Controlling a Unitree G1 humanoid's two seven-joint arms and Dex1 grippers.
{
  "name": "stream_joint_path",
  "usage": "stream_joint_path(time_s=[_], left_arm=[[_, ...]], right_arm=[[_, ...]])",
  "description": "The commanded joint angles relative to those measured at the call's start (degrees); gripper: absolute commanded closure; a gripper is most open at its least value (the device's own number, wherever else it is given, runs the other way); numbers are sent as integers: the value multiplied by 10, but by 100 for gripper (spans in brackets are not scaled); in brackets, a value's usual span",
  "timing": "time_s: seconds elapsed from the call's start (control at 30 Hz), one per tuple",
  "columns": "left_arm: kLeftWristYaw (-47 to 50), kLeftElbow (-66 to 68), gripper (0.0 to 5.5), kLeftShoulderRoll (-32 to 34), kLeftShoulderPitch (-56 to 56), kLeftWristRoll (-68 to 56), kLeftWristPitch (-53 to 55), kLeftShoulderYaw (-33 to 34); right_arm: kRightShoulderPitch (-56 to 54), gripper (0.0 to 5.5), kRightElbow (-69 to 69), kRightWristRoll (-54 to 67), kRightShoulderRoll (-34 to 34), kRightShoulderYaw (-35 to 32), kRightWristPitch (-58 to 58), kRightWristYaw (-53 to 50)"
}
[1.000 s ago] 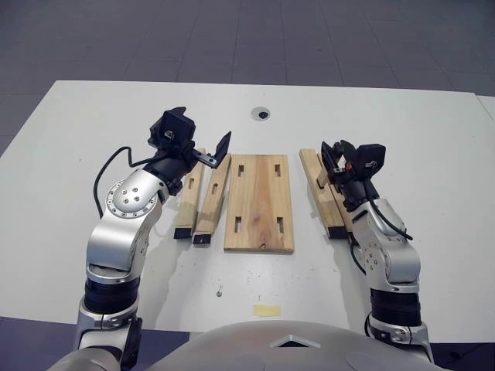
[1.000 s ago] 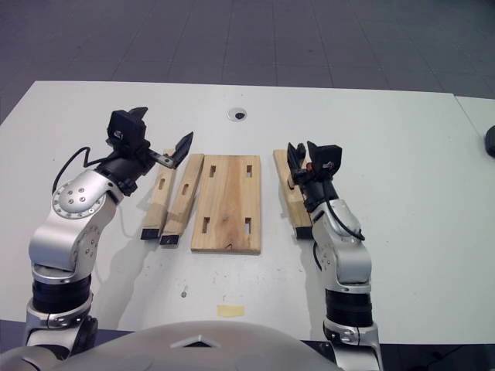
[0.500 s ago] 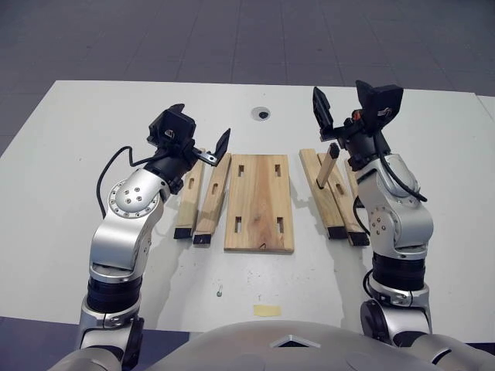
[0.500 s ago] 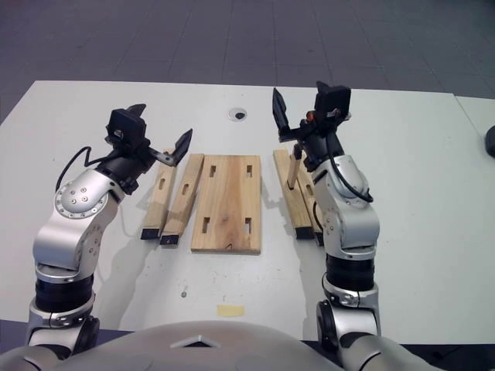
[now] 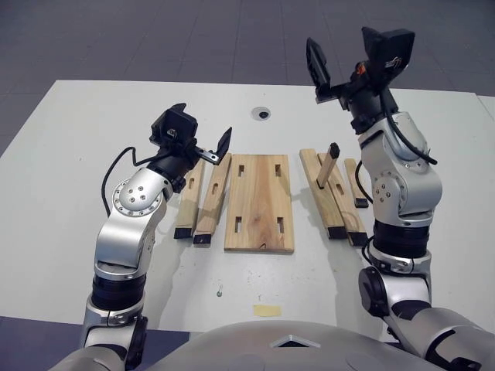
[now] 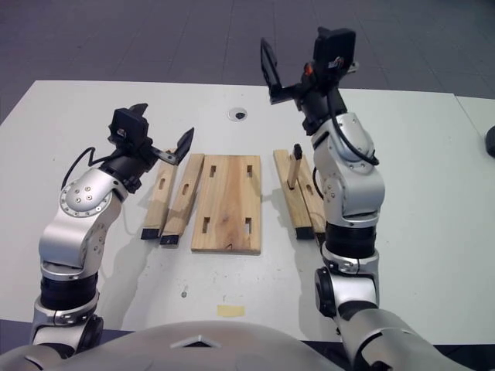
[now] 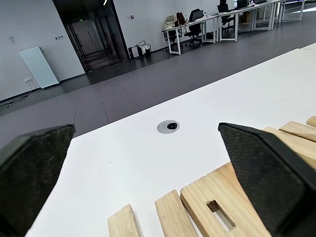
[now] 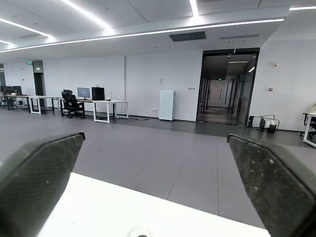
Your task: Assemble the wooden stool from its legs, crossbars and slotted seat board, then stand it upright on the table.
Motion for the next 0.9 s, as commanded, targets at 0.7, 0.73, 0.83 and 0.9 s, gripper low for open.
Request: stream_joint_path(time_s=[0.7,0.73,0.83,0.9], left_arm=[[-5,-2,10,-1,11,11,4,7],[-6,-2,10,1,10,10,4,10],[-10,-2,10,5,8,9,6,12],[-12,-5,10,6,9,9,8,12]], right_arm=[[84,12,46,10,28,-10,-78,4],[80,12,42,16,32,-16,-82,0],[93,12,37,19,30,-26,-90,-1],[115,12,32,17,24,-28,-96,4]])
